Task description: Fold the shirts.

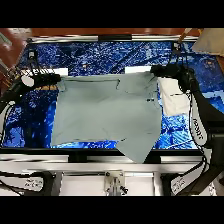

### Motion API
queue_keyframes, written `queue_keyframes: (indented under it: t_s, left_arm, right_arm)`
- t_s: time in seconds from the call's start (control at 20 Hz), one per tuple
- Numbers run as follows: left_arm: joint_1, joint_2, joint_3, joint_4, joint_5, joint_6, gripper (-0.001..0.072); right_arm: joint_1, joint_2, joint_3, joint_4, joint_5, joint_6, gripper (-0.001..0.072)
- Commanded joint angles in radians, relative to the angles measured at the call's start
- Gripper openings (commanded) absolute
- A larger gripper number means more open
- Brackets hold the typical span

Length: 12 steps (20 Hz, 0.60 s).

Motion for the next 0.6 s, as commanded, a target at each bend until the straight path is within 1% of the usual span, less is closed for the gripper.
queue_keyframes:
  t_s: [0.0, 0.05, 0.1, 0.2, 0.25, 0.35, 0.4, 0.45, 0.55]
  left_arm:
    - [-0.011, -0.036, 0.006, 0.001, 0.003, -0.002, 0.0037]
    - [-0.004, -0.034, 0.009, 0.002, -0.028, -0.002, 0.0037]
    - [0.007, -0.031, 0.021, 0.002, -0.098, 0.002, 0.0037]
    - [0.035, -0.030, 0.070, 0.019, -0.331, 0.003, 0.0037]
    - [0.049, -0.030, 0.093, 0.062, -0.460, 0.002, 0.0036]
    - [0.071, -0.030, 0.112, 0.134, -0.658, 0.002, 0.0037]
    - [0.080, -0.032, 0.111, 0.152, -0.724, 0.002, 0.0036]
    - [0.085, -0.036, 0.109, 0.157, -0.761, 0.002, 0.0036]
    - [0.080, -0.048, 0.107, 0.149, -0.798, 0.001, 0.0036]
  right_arm:
    - [0.014, -0.023, 0.000, -0.002, -0.055, 0.008, 0.0077]
    - [0.014, -0.016, 0.000, 0.000, -0.066, 0.008, 0.0077]
    - [0.011, -0.002, 0.000, -0.003, -0.098, 0.008, 0.0077]
    - [0.000, 0.045, 0.000, -0.023, -0.233, 0.007, 0.0076]
    - [-0.005, 0.067, 0.000, -0.040, -0.320, 0.008, 0.0076]
    - [-0.015, 0.089, 0.000, -0.083, -0.495, 0.020, 0.0076]
    - [-0.015, 0.086, -0.001, -0.089, -0.557, 0.027, 0.0076]
    - [-0.015, 0.076, 0.000, -0.087, -0.605, 0.027, 0.0076]
    - [-0.006, 0.047, -0.001, -0.070, -0.662, 0.054, 0.0076]
